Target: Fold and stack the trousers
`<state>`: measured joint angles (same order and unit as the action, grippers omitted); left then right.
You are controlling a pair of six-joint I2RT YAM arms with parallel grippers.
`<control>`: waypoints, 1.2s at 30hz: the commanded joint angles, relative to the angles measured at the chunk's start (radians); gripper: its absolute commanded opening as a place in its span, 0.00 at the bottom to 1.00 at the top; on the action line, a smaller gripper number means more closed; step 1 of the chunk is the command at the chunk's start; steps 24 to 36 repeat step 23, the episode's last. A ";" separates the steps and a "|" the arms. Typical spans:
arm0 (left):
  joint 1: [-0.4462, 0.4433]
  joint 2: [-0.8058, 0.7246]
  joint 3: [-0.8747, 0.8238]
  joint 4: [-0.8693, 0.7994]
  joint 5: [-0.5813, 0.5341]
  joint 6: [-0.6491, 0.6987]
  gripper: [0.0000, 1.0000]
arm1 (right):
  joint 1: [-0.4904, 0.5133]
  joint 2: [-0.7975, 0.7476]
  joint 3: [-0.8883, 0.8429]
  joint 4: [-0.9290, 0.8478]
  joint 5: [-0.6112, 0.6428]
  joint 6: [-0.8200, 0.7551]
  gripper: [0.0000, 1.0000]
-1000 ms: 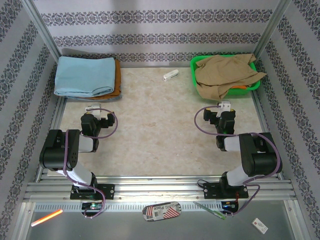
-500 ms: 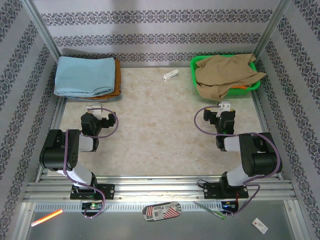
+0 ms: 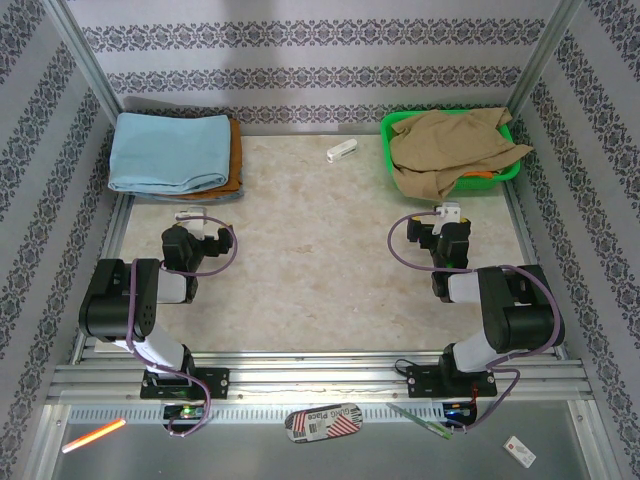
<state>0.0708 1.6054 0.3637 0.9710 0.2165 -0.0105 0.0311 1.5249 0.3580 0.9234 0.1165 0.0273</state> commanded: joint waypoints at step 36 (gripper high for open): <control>-0.025 -0.016 0.023 -0.026 -0.058 0.009 0.99 | 0.012 -0.008 0.013 0.009 0.008 -0.001 0.98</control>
